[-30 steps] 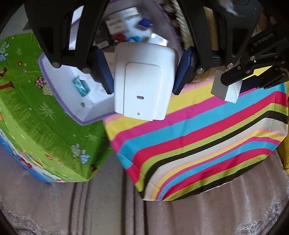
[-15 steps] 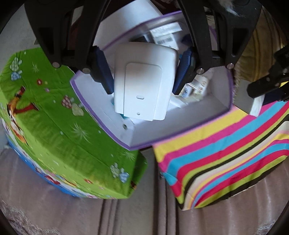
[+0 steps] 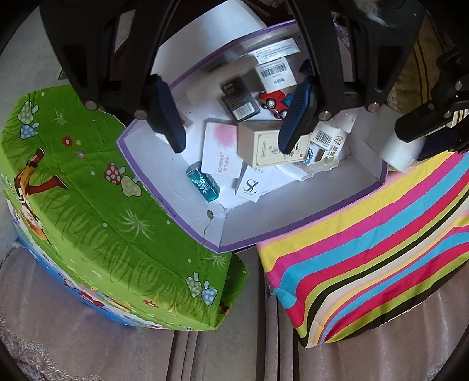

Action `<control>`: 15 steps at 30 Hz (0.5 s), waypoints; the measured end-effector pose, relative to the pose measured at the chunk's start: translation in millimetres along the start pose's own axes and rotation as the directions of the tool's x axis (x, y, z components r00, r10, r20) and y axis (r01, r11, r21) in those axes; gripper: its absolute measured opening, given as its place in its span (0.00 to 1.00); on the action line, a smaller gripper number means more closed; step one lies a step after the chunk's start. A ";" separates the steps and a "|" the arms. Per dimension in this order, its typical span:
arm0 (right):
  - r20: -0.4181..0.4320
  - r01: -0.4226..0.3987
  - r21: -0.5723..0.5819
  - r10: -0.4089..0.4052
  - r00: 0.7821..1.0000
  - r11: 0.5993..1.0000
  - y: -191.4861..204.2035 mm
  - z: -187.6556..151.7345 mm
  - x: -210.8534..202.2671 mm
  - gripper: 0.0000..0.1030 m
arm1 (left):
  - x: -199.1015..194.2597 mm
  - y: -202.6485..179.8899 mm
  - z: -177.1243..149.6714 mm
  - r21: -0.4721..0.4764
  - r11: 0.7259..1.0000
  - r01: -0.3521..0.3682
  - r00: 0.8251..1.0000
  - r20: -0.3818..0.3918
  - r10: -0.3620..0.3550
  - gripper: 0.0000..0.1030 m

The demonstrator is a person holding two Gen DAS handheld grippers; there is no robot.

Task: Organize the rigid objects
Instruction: 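Open both tools to drop the objects into the storage box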

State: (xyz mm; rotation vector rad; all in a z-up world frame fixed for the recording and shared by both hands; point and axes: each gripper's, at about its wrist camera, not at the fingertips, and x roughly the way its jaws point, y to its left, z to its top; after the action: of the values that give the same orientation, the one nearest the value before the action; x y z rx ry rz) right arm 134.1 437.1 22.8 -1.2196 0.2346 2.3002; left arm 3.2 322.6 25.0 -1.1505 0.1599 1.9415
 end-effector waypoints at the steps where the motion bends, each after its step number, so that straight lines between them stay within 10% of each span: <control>1: -0.001 -0.002 0.002 0.002 1.000 1.000 0.1 -0.4 -0.7 0.70 | 0.6 -0.2 0.3 -0.002 1.000 -0.002 1.000 -0.001 0.002 0.57; 8: -0.006 0.000 0.006 0.000 1.000 1.000 -0.1 -1.9 -5.2 0.75 | 10.8 5.5 -5.1 -0.034 0.999 0.002 0.995 -0.096 -0.005 0.80; 15: -0.022 0.001 0.008 -0.001 1.000 1.000 -0.7 -6.4 -5.0 0.75 | 19.3 9.7 -11.5 -0.060 0.998 -0.007 0.987 -0.163 -0.003 0.81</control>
State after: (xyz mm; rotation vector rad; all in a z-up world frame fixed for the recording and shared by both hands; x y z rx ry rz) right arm 141.4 433.4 23.2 -1.2407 0.2514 2.2841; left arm -0.4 322.5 0.8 -1.3505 0.1908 1.8638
